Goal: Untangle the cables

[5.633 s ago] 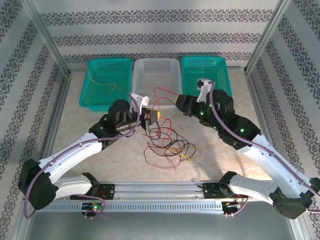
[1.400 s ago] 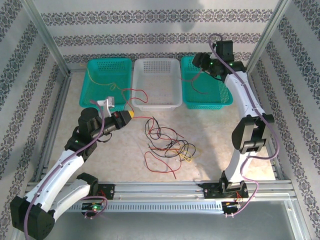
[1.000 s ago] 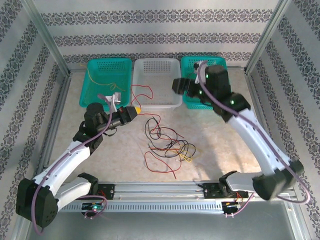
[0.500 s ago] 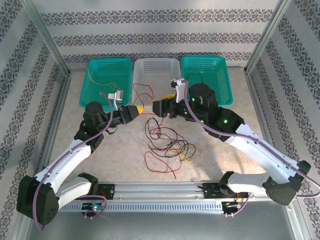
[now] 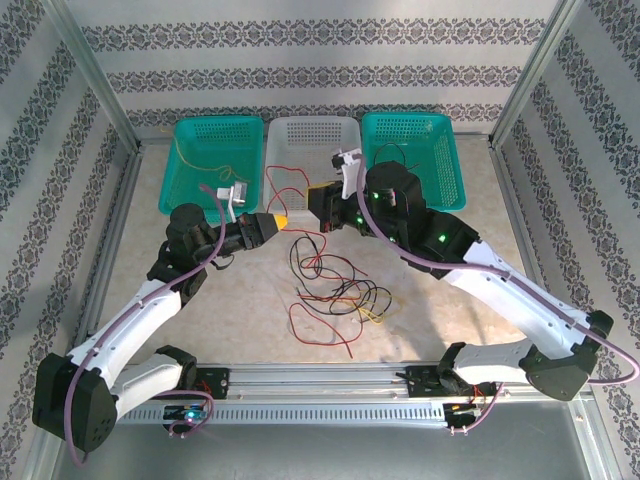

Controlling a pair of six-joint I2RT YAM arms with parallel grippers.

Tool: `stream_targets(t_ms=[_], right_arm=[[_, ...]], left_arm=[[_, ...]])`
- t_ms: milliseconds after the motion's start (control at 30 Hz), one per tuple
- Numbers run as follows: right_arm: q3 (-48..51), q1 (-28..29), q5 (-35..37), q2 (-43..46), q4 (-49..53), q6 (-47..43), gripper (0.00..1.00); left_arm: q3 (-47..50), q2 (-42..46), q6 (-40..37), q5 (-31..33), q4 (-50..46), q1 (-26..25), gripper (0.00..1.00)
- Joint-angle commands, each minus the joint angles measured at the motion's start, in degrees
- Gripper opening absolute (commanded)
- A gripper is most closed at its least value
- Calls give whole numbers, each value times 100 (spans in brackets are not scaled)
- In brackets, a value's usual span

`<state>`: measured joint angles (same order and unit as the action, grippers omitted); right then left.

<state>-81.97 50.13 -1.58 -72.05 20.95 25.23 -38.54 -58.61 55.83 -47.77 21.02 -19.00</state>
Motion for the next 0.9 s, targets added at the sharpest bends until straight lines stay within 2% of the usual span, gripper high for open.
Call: stream_targets(t_ms=[0, 233, 267, 367, 500, 533, 567, 767, 867], right_arm=[[-253, 23, 236, -38, 83, -62, 0], [-266, -77, 284, 224, 65, -23, 0], [-266, -97, 271, 239, 65, -10, 0], [-224, -134, 240, 285, 68, 28, 0], [-155, -187, 166, 339, 14, 113, 0], [-139, -192, 161, 354, 2, 114, 0], [-126, -201, 174, 367, -1, 113, 0], [-83, -364, 480, 517, 127, 96, 0], [-51, -575, 753, 643, 232, 111, 0]], left_arm=[[-184, 105, -286, -130, -141, 43, 0], [-167, 93, -429, -79, -306, 38, 0], [-155, 83, -395, -119, -234, 29, 2], [-101, 96, -292, -121, -43, 29, 18], [-35, 131, -178, -188, 189, 11, 50], [-22, 153, -152, -175, 214, 11, 62], [-6, 182, -179, -127, 164, 16, 69], [-60, 457, -761, 382, -811, 11, 75], [-83, 549, -1010, 684, -1371, 13, 71]])
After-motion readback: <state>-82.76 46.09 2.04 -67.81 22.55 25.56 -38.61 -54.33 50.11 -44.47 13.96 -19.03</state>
